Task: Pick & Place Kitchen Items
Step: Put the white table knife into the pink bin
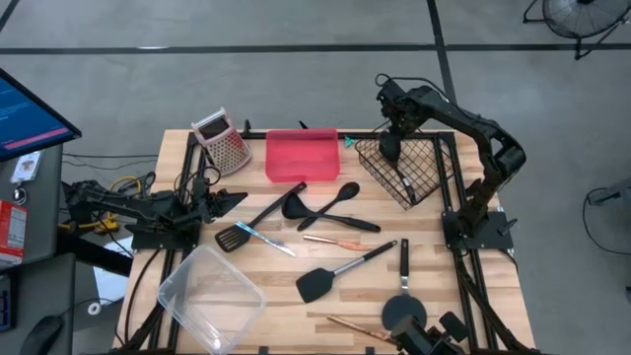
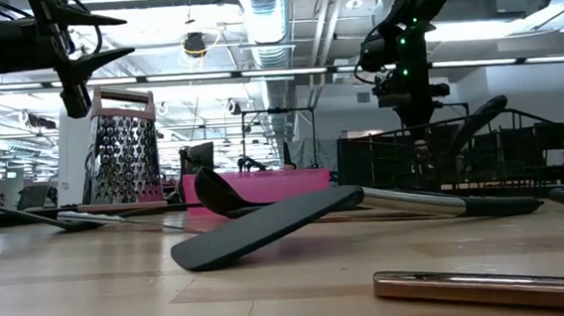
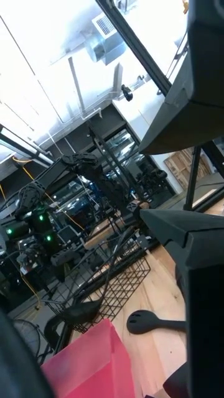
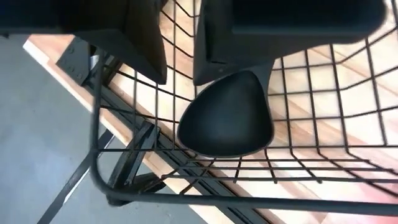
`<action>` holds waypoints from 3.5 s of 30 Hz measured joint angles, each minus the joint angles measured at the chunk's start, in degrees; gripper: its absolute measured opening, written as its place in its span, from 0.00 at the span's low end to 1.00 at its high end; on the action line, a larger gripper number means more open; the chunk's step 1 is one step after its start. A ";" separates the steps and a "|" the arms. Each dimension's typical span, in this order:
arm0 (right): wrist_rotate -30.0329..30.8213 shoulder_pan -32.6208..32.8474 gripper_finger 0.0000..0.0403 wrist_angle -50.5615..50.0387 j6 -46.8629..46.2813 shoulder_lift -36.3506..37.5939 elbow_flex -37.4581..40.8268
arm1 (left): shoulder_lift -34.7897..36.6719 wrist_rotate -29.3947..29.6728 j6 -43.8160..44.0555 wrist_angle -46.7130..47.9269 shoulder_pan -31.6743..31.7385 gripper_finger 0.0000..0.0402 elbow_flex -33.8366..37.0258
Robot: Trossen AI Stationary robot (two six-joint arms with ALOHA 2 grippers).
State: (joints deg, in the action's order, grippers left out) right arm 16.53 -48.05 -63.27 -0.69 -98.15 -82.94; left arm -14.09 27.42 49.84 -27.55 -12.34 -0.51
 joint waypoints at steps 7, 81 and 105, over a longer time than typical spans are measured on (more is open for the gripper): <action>-1.83 2.31 0.39 -3.95 0.68 5.67 -7.80 | -0.02 -0.26 0.21 -1.70 -0.01 0.34 0.01; 10.58 64.17 0.47 -24.71 -48.92 32.10 -12.11 | -57.44 -23.95 -52.66 46.10 7.06 0.58 -27.02; 10.56 64.17 0.47 -24.54 -50.34 31.71 -12.11 | -61.68 -29.40 -57.11 41.73 11.26 0.19 -24.22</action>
State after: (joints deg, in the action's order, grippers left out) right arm 27.09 16.12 -87.81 -51.03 -66.43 -95.04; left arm -75.77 -1.98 -7.27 14.18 -1.08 -24.73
